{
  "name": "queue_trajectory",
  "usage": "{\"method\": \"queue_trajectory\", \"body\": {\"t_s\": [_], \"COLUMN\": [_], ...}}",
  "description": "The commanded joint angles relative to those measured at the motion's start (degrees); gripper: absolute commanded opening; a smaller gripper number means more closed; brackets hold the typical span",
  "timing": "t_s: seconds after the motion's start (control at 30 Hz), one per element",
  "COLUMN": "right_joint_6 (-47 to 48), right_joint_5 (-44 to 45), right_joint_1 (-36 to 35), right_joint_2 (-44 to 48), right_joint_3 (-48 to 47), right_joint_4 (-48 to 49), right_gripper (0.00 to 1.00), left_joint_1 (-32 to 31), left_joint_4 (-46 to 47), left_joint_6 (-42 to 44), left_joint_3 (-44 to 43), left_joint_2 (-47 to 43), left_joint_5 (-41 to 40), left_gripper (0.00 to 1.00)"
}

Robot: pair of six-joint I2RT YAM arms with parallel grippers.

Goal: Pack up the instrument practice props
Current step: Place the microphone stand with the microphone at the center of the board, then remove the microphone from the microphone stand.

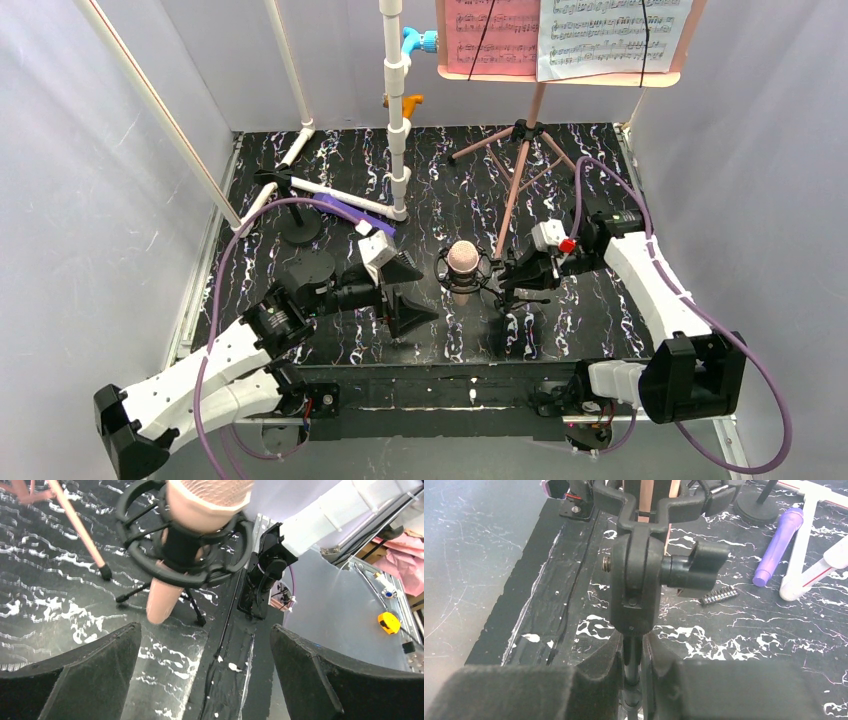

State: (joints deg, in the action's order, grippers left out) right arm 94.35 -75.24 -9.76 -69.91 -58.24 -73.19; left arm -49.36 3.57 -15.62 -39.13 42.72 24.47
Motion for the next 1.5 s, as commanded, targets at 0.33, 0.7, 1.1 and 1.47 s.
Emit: {"method": "queue_trajectory", "body": {"t_s": [0.33,0.7,1.1,1.47], "right_joint_6": [-15.93,-22.90,-14.09,-13.19], "right_joint_5": [-4.03,-2.63,-1.27,1.35], "right_joint_1": [4.84,9.23,11.75,12.04], "right_joint_2": [0.23,5.33,6.41,6.01], "right_joint_3": [8.44,15.93,16.75,15.92], "right_joint_4": [20.42,29.03,22.36,20.34], "right_gripper": [0.03,0.34,0.83,0.93], "left_joint_1": [-4.96,-4.95,-4.96,-4.95], "left_joint_4": [16.85,17.54,10.27,8.99], "left_joint_6": [3.47,3.96,12.53,18.28], "left_joint_3": [-2.74,-15.30,-20.15,-20.61], "left_joint_2": [6.94,16.38,18.72,19.29], "left_joint_5": [-5.51,-3.11,-2.25,-0.80], "left_gripper": [1.00,1.00,1.00,1.00]}}
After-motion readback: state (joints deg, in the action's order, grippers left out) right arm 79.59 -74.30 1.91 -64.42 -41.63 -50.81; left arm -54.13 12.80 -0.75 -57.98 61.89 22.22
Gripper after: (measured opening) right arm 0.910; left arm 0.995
